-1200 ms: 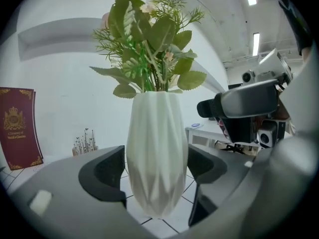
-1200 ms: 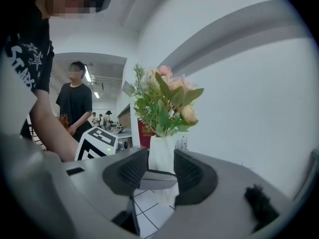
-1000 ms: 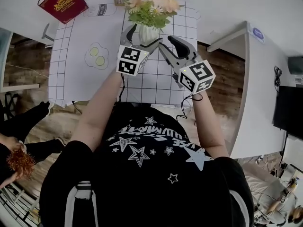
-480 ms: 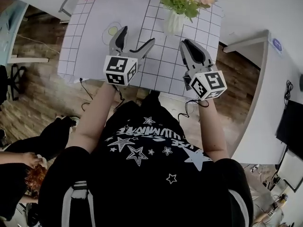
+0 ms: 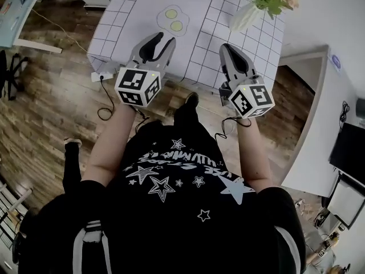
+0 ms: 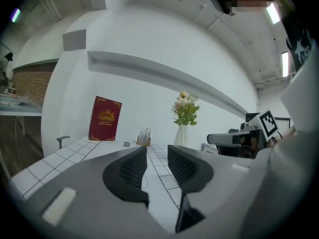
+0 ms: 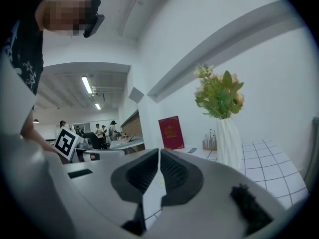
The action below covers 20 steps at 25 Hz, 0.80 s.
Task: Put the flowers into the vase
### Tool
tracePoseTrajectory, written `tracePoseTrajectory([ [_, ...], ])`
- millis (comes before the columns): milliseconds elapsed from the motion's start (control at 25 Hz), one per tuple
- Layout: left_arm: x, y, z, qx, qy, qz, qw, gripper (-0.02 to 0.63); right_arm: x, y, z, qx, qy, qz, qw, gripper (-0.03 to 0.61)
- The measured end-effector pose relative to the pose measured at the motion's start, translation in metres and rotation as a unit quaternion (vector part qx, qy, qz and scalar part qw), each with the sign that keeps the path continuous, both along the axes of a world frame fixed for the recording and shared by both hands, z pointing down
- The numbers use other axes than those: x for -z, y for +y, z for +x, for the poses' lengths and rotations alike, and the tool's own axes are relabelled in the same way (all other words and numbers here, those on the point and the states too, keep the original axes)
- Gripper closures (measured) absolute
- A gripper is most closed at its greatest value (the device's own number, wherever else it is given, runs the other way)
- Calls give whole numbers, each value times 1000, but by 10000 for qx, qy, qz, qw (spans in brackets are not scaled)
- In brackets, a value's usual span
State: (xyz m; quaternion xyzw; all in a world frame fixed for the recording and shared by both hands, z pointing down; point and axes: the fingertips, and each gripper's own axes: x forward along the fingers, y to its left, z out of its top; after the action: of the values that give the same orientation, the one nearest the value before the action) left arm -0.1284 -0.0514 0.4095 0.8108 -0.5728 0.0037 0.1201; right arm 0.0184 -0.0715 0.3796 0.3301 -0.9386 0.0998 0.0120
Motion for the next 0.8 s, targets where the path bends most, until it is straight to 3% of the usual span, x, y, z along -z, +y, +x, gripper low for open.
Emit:
tracePoseTrajectory([
  [280,7,66,-54,197,106,25,9997,604,24,68,-24,-215,-70,231,9995,557],
  [800,30,129,-55,-604,104,284,9977,606,40,164,-24,-929,223,421,9945,557],
])
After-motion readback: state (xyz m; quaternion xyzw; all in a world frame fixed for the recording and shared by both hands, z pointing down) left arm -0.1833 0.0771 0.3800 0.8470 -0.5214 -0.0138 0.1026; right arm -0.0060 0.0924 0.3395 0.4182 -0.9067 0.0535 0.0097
